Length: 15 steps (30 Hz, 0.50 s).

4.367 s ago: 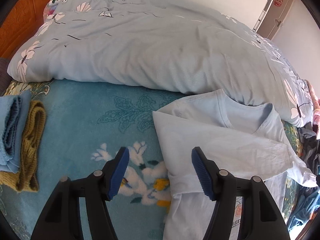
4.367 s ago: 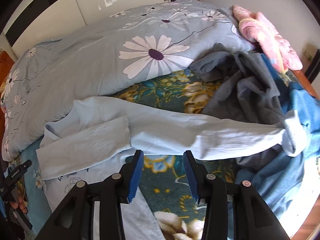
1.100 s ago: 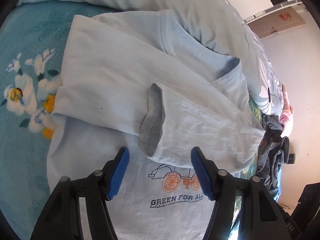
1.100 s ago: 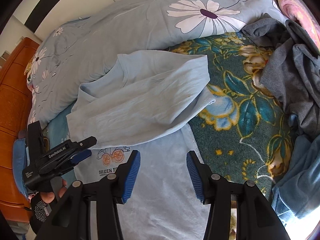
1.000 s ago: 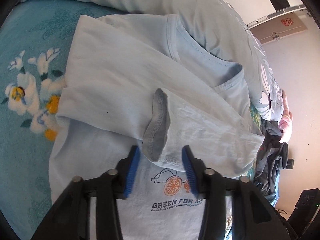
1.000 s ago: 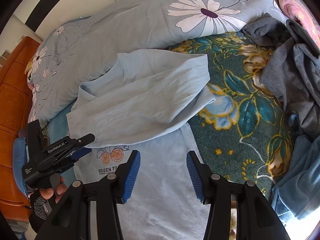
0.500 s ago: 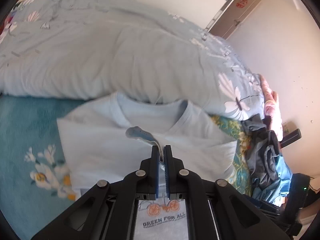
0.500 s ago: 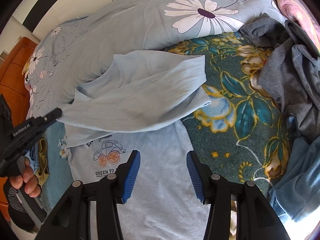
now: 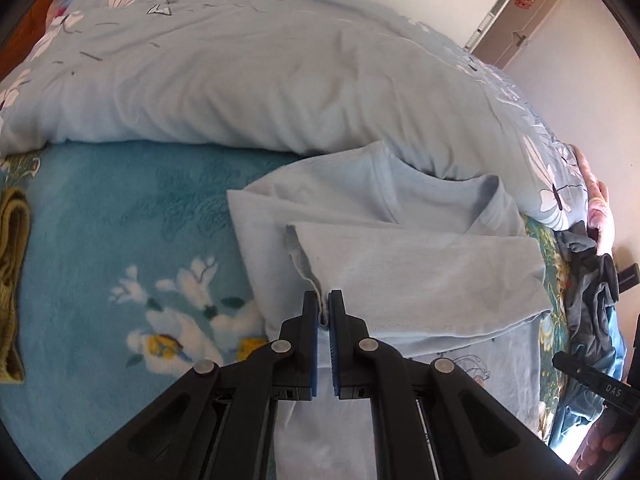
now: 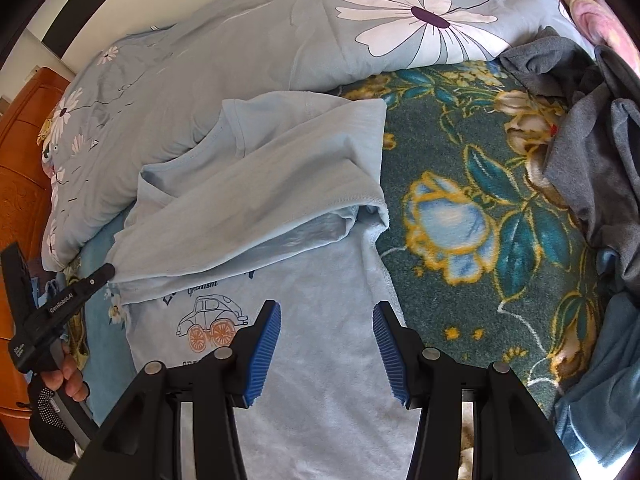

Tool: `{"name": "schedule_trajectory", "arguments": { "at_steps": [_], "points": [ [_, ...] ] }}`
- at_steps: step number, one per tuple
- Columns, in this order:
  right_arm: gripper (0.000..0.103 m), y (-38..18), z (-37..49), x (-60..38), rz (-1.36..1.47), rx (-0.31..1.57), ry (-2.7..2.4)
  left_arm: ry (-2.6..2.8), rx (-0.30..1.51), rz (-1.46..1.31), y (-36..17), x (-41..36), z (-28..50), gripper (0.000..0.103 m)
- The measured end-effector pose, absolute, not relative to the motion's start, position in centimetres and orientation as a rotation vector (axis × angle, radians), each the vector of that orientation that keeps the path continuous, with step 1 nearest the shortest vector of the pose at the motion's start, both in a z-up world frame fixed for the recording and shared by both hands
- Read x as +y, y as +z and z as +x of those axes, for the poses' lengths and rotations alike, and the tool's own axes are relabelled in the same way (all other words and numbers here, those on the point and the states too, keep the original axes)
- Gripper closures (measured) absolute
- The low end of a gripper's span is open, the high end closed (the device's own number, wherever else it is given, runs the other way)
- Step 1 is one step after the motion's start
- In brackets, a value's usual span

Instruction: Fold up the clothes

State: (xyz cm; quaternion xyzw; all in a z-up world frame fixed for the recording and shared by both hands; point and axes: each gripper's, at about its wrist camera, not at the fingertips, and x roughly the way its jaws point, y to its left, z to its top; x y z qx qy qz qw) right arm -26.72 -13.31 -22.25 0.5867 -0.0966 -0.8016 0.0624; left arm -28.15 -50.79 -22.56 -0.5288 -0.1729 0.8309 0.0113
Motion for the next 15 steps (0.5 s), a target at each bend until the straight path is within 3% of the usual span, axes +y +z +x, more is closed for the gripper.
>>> {"name": "schedule_trajectory", "arguments": {
  "at_steps": [6, 11, 15],
  "points": [
    [0.052, -23.7, -30.0, -12.7, 1.818, -0.059, -2.496, 2.562, -0.578, -1.672, -23.2, -51.3, -28.0, 0.097],
    [0.072, -24.4, -31.5, -13.5, 1.810, 0.103, -2.475, 2.555, -0.615, -1.677, -23.5, -52.0, -28.0, 0.097],
    [0.074, -24.2, -32.2, -14.3, 1.765, 0.185, -2.489, 2.579, -0.604, -1.667, -23.2, -52.2, -27.8, 0.096]
  ]
}}
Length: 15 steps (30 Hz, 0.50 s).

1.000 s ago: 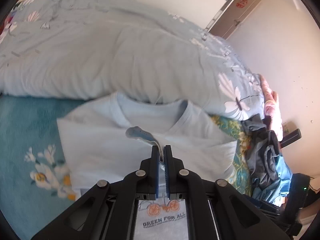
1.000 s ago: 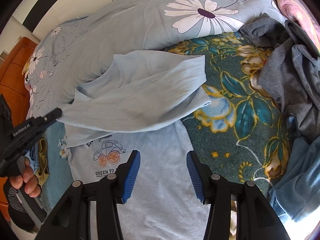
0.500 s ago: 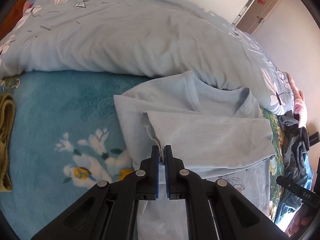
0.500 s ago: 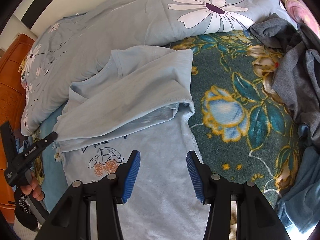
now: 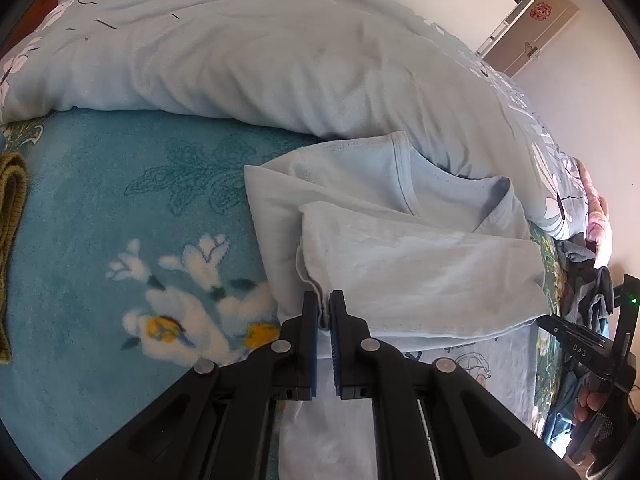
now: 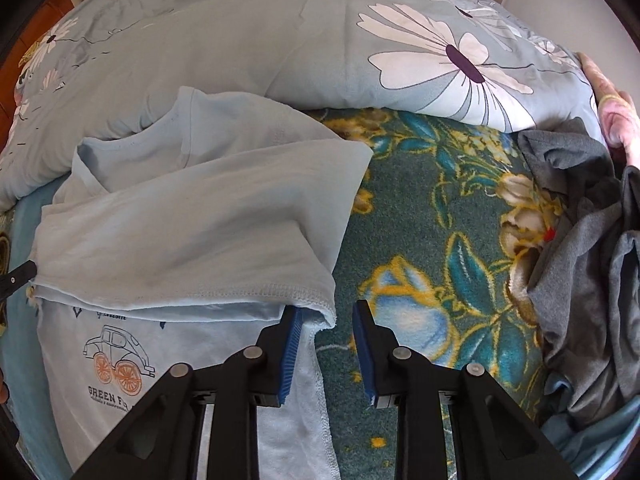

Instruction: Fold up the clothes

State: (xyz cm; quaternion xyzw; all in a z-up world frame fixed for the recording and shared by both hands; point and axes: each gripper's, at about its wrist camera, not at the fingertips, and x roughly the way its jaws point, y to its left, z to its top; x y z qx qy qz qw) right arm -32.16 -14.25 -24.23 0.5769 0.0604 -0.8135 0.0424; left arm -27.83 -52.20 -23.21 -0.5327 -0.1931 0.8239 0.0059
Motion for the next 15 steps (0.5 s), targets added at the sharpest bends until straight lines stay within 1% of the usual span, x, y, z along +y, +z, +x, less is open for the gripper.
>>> {"name": "schedule_trajectory", "arguments": {
  "at_steps": [1, 2, 3, 6, 12, 15],
  "points": [
    [0.082, -24.0, -32.2, -14.3, 1.751, 0.184, -2.497, 2.588, -0.602, -1.665, -23.1, -52.2, -27.8, 0.096],
    [0.098, -23.7, -32.2, -14.2, 1.739, 0.177, -2.505, 2.597, -0.600, -1.661, -22.9, -52.2, -27.7, 0.096],
    [0.099, -23.5, -32.1, -14.1, 1.732, 0.174, -2.514, 2.613, -0.593, -1.657, -22.7, -52.3, -27.6, 0.096],
    [0.100, -23.0, -31.5, -13.7, 1.719, 0.176, -2.524, 2.636, -0.589, -1.644, -22.2, -52.4, -27.2, 0.096],
    [0.100, -25.2, -30.3, -14.2, 1.793, 0.225, -2.447, 2.633, -0.606, -1.699, -23.4, -52.2, -26.9, 0.096],
    [0.100, -25.5, -30.4, -14.0, 1.810, 0.206, -2.445, 2.628, -0.597, -1.718, -23.9, -52.2, -26.9, 0.096]
  ]
}}
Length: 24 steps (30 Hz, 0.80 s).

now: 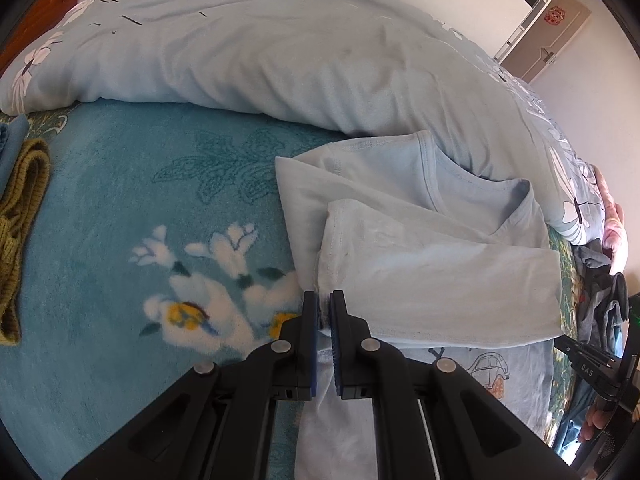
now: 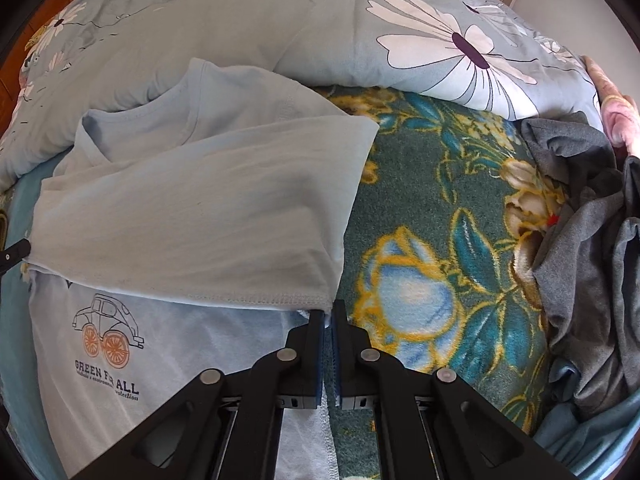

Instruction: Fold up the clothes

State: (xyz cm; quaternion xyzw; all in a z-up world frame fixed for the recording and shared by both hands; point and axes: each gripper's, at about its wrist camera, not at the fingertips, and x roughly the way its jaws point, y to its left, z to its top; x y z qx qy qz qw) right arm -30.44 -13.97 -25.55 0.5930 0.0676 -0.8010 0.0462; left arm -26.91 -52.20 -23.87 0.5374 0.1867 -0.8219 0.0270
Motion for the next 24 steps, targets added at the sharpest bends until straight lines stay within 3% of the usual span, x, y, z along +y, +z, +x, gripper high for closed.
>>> {"name": "schedule_trajectory", "arguments": {
  "at_steps": [9, 11, 12, 15, 16, 17, 20, 24],
  "points": [
    [0.095, -23.6, -29.8, -13.7, 1.785, 0.170, -2.403, -2.577, 0.534, 1.713, -22.5, -51.9, -26.7, 0.094],
    [0.091, -23.0, -29.3, -13.4, 1.786, 0.172, -2.396, -2.581, 0.514, 1.725, -21.9, -52.1, -26.5, 0.086],
    [0.090, -22.7, -29.1, -13.2, 1.783, 0.171, -2.396, -2.585, 0.504, 1.726, -21.6, -52.2, -26.4, 0.075],
    [0.070, -21.4, -28.2, -12.8, 1.754, 0.158, -2.416, -2.609, 0.468, 1.696, -20.4, -53.0, -26.1, 0.052],
    [0.059, -21.0, -28.0, -12.6, 1.740, 0.143, -2.424, -2.613, 0.457, 1.690, -20.2, -53.3, -26.3, 0.041],
    [0.052, -20.6, -28.2, -12.3, 1.722, 0.114, -2.433, -2.606, 0.458, 1.694, -20.4, -53.5, -26.8, 0.037],
    [0.034, -20.6, -29.4, -11.1, 1.707, 0.037, -2.459, -2.576, 0.519, 1.733, -21.6, -54.5, -28.0, 0.035],
    [0.034, -22.0, -33.2, -10.6, 1.674, -0.120, -2.455, -2.526, 0.642, 1.789, -23.8, -54.6, -30.2, 0.035]
  ]
}}
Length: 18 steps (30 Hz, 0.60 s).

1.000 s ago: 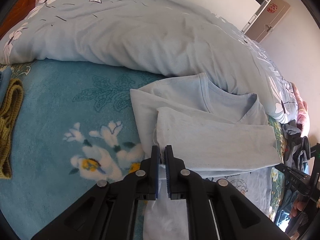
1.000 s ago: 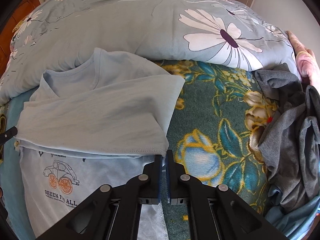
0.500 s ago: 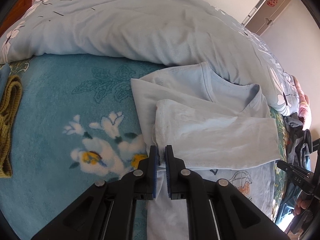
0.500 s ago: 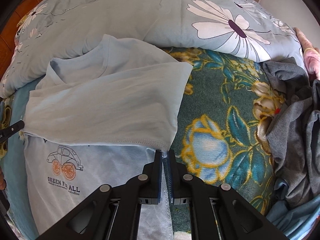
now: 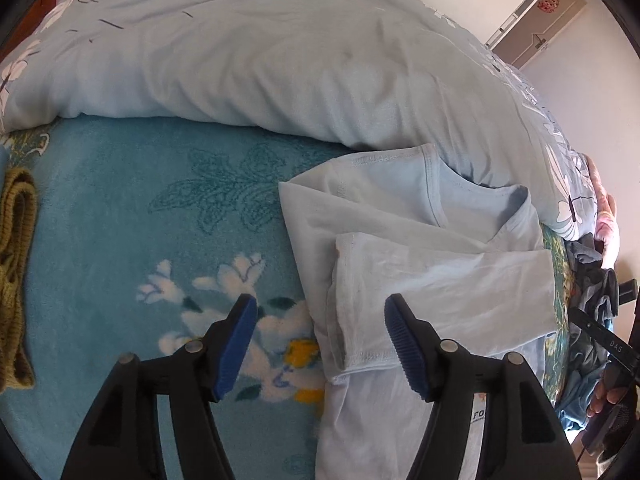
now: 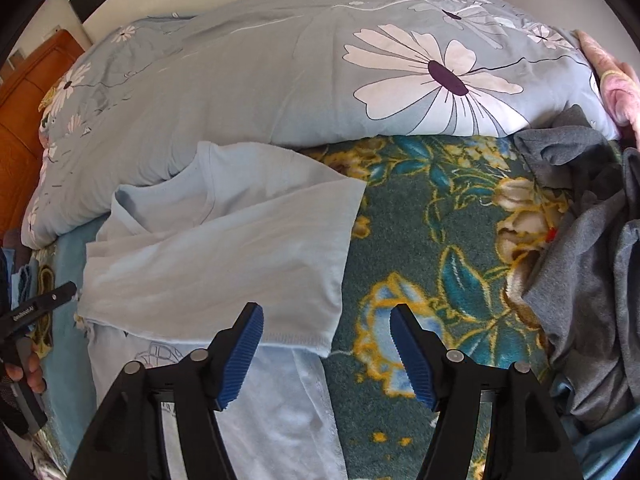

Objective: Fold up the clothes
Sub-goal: 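Release both grippers and lift them away from the folded shirt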

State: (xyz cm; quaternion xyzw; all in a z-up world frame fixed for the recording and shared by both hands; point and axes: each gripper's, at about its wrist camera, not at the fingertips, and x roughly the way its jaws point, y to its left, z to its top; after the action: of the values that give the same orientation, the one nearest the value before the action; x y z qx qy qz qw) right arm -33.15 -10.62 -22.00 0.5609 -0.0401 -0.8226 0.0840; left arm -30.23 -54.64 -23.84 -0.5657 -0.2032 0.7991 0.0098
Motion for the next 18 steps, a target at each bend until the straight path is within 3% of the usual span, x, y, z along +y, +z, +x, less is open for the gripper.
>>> {"name": "schedule_trajectory", "arguments": {
  "at_steps": [7, 9, 12, 13, 14, 18],
  "points": [
    [0.035, -25.2, -39.4, -9.6, 1.692, -0.277, -2.398, 2.505, -0.687, -1.754, -25.4, -55.2, -32.2, 0.035],
    [0.044, -25.7, -40.5, -9.5, 1.699, -0.319, -2.362, 2.525, -0.650, -1.732, -25.2, -54.9, -32.4, 0.037],
    [0.065, -25.8, -41.1, -10.1, 1.712, -0.296, -2.335, 2.538, -0.594, -1.726, -25.1, -54.2, -32.6, 0.048],
    [0.077, -25.8, -41.2, -10.3, 1.715, -0.275, -2.336, 2.542, -0.580, -1.734, -25.2, -54.1, -32.6, 0.049],
    [0.083, -25.8, -41.3, -10.6, 1.718, -0.236, -2.350, 2.545, -0.566, -1.741, -25.3, -53.9, -32.7, 0.049],
    [0.090, -25.8, -41.8, -11.4, 1.739, -0.134, -2.383, 2.541, -0.560, -1.761, -25.7, -53.5, -32.9, 0.049]
  ]
}}
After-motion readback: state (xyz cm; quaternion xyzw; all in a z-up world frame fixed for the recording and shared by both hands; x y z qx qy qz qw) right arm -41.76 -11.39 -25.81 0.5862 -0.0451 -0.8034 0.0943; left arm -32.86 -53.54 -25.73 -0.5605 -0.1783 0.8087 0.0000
